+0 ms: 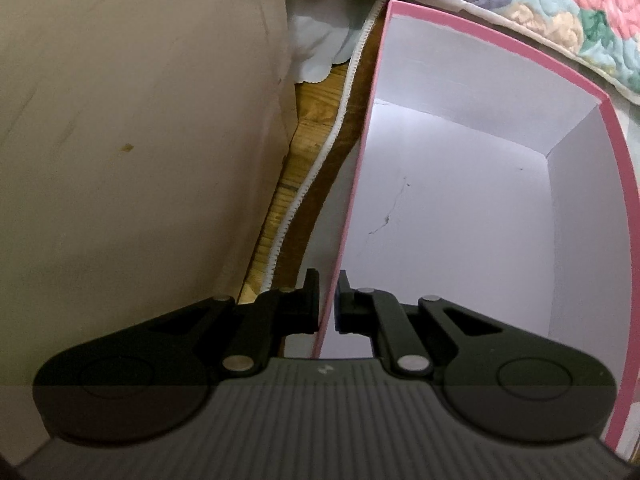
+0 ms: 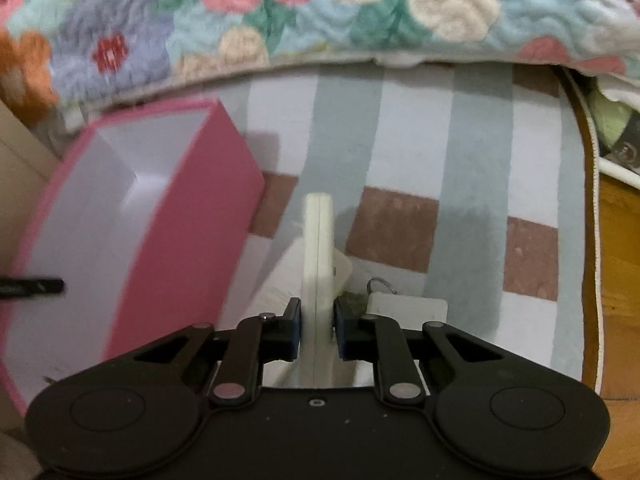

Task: Organize rigid objects
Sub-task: 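Close the right gripper on the cream bar and lift it, then lower the cream bar into the pink box and open the right gripper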

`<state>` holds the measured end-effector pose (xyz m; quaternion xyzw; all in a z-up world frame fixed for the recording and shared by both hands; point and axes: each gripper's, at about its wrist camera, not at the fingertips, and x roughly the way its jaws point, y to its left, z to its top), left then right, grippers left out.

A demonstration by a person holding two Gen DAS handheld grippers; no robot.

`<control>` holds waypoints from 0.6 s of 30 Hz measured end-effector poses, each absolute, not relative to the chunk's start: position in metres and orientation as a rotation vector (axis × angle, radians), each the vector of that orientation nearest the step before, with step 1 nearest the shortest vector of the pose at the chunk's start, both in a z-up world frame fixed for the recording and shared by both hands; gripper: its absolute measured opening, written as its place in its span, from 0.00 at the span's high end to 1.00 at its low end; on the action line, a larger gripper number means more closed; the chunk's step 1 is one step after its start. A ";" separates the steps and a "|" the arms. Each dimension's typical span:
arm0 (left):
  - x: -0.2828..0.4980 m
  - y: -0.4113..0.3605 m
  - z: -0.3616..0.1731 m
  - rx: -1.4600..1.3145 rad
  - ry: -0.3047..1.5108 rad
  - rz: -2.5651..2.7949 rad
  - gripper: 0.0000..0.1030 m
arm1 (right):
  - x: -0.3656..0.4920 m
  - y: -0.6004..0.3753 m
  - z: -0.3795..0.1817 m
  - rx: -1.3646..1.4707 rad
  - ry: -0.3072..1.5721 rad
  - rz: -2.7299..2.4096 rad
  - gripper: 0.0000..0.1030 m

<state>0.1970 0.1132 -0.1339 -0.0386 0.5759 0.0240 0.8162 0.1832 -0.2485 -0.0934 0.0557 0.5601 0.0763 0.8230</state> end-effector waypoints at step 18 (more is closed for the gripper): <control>0.189 0.116 -0.123 -0.113 1.208 0.019 0.95 | 0.264 -0.122 -0.059 0.451 1.385 0.480 0.80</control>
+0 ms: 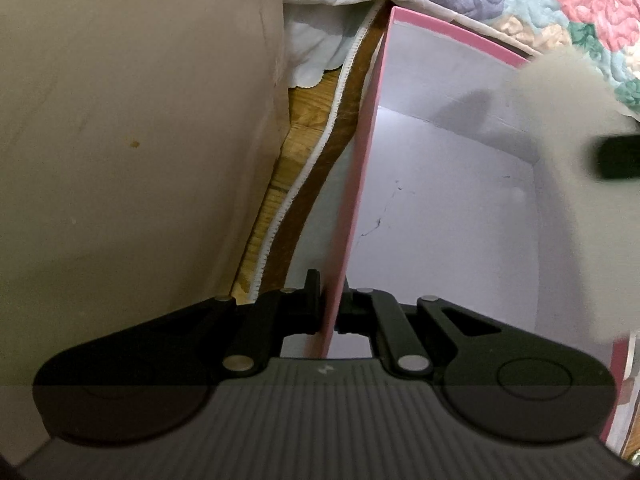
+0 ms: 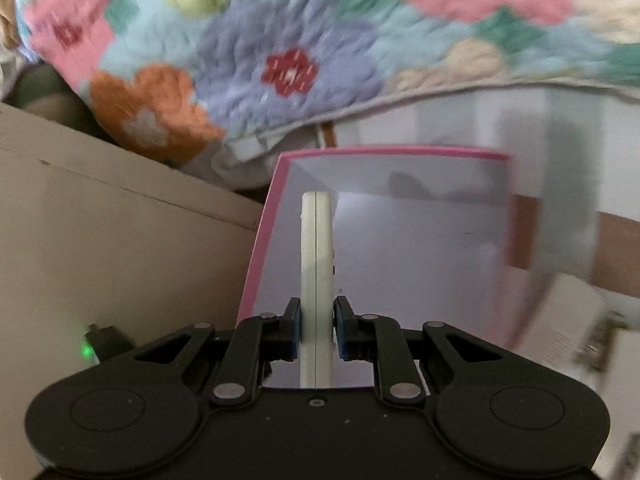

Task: Organize rigid objects
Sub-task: 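Lower the cream bar into the pink box and open the right gripper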

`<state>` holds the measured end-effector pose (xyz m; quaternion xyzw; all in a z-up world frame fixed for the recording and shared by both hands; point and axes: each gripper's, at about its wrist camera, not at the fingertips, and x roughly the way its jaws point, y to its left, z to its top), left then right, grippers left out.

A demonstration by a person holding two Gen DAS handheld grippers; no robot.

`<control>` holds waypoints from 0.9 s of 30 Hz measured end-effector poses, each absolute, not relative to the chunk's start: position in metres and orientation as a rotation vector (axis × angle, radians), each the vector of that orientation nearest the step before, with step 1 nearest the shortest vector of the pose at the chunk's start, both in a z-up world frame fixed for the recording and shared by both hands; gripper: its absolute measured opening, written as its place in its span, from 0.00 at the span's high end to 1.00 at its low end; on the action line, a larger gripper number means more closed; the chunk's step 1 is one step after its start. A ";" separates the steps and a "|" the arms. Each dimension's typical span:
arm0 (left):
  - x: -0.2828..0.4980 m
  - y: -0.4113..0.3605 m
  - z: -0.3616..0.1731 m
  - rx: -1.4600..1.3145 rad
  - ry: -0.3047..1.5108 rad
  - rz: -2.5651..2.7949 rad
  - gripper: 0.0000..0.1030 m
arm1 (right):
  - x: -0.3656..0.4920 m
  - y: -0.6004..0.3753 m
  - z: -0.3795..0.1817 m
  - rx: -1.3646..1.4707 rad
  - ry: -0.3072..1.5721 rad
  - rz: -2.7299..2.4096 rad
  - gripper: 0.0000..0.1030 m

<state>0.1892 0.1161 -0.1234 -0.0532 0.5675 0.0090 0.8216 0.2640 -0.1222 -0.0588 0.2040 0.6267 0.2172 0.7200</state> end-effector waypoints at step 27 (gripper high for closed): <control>0.183 0.122 -0.129 -0.144 1.246 -0.008 0.94 | 0.282 -0.062 -0.147 0.370 1.422 0.381 0.47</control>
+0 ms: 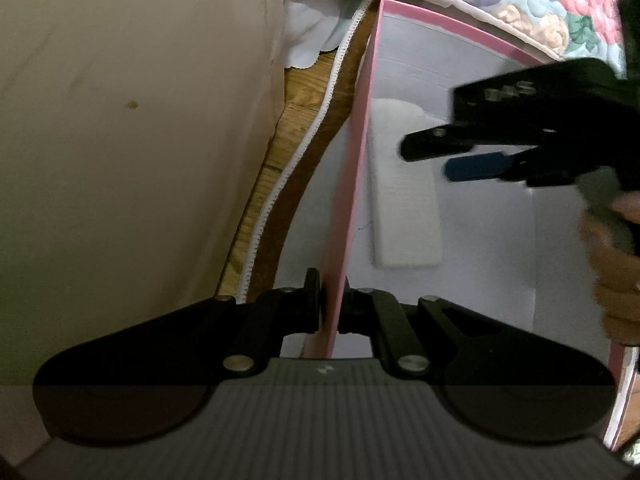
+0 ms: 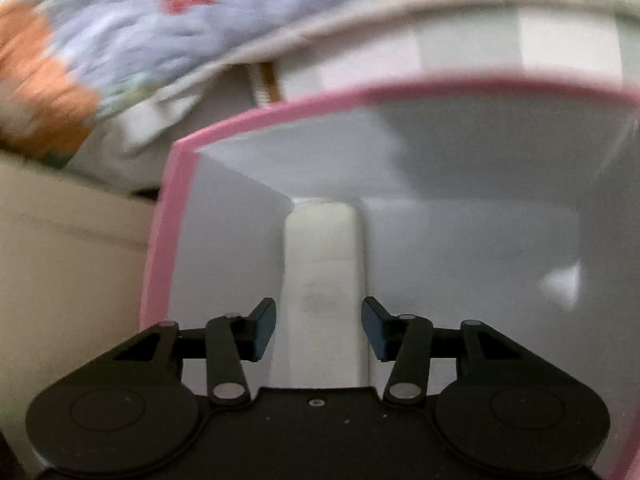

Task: Organize rigid objects
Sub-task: 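Lower the cream bar into the pink box and open the right gripper, then move the right gripper to the white remote and close on it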

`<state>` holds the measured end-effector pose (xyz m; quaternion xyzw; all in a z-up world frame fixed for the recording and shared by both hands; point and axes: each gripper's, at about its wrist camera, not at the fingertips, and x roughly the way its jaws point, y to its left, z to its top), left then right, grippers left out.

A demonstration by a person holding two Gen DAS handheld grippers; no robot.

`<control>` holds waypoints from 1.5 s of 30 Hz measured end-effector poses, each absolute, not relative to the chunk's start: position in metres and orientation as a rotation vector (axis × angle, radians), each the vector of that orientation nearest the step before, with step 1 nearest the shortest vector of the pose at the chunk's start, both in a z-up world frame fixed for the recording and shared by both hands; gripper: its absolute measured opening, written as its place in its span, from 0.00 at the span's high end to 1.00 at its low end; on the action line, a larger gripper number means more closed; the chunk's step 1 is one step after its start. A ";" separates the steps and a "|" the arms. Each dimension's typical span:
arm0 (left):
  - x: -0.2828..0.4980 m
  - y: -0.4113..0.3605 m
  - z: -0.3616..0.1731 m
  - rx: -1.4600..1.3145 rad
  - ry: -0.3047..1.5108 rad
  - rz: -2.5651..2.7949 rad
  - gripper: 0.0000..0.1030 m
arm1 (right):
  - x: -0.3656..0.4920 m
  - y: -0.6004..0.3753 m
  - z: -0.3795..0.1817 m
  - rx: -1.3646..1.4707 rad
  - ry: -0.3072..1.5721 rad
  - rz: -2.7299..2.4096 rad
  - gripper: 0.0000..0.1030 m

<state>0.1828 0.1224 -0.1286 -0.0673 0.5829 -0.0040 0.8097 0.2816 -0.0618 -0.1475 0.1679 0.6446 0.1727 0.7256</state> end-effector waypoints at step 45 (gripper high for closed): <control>0.187 0.113 -0.129 -0.097 1.229 0.048 0.94 | 0.208 -0.224 -0.150 0.247 1.414 0.170 0.35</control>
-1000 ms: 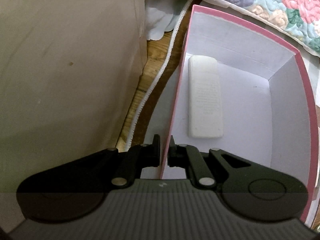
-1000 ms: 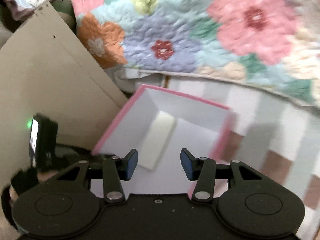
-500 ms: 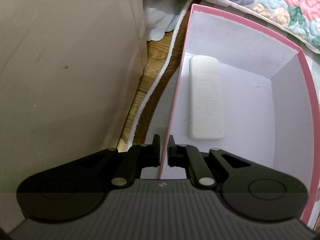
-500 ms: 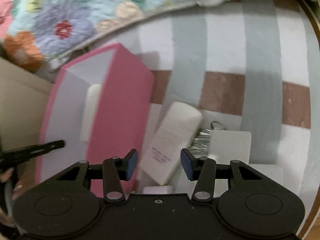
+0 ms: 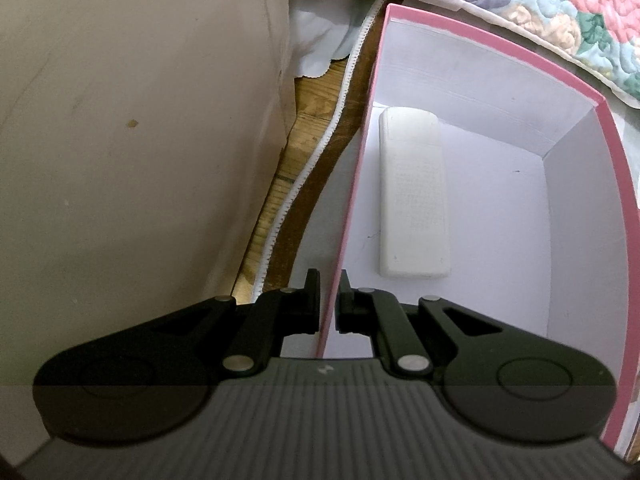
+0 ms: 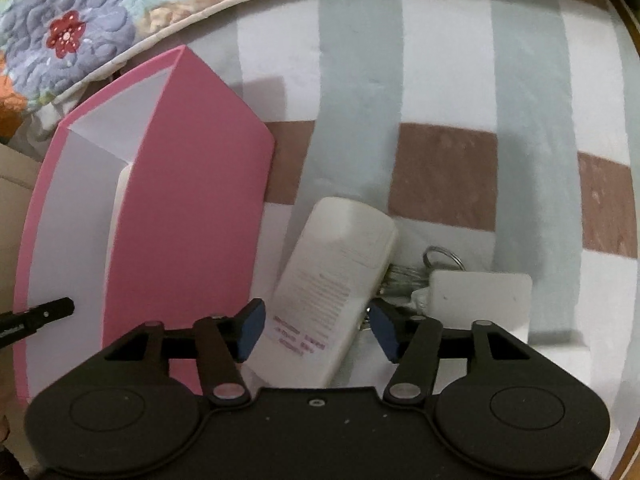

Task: Organize rigid objects
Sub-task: 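Move the right gripper to the white remote and close on it, then lift the white remote with the right gripper and carry it over the box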

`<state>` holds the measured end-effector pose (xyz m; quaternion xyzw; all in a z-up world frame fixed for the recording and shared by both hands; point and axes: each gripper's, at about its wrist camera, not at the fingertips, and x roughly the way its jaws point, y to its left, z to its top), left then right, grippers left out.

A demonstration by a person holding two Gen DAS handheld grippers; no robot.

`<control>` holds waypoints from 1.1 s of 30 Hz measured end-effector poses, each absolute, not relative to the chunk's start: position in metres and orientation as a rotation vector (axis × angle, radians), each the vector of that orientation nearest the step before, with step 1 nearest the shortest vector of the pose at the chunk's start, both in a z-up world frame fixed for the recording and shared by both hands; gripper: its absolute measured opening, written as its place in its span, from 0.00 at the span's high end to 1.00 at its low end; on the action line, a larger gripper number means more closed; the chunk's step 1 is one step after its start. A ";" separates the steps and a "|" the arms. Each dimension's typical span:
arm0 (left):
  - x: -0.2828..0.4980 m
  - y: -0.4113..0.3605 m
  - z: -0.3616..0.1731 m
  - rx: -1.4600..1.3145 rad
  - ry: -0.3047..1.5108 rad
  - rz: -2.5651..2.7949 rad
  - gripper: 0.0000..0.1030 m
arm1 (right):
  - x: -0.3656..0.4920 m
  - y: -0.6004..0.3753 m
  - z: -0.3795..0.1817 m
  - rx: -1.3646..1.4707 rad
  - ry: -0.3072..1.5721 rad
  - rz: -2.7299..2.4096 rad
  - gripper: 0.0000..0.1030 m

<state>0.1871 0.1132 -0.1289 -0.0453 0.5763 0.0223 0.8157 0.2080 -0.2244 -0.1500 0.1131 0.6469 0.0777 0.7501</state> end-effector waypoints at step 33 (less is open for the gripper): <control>0.183 0.109 -0.131 -0.076 1.212 0.050 0.94 | 0.194 -0.192 -0.146 -0.231 1.227 0.310 0.37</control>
